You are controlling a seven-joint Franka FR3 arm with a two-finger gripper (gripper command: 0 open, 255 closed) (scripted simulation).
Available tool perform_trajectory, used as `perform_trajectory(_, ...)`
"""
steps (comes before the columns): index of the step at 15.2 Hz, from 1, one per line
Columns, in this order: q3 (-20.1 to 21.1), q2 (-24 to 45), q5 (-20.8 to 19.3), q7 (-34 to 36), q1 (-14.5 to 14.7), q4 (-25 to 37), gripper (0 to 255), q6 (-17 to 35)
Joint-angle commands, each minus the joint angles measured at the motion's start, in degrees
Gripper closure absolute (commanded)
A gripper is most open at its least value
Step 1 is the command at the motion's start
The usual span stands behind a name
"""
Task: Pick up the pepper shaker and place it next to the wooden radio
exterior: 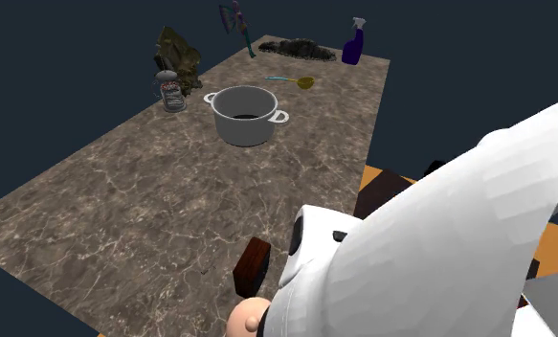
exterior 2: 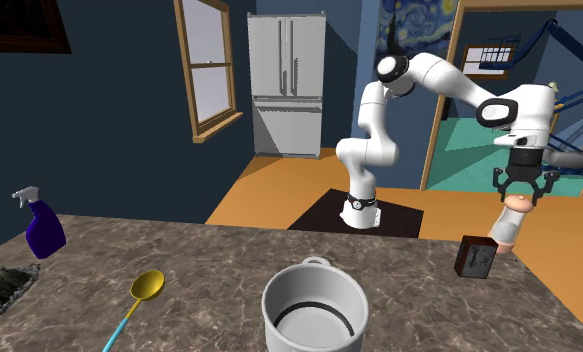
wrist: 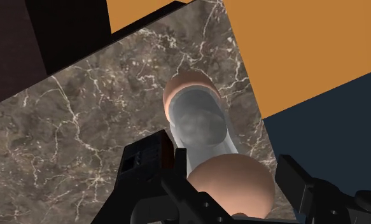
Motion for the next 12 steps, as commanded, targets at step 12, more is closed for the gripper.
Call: perform_trajectory(12,6.0,2.5,-0.2,1.5,-3.4,-3.8,255,7.1)
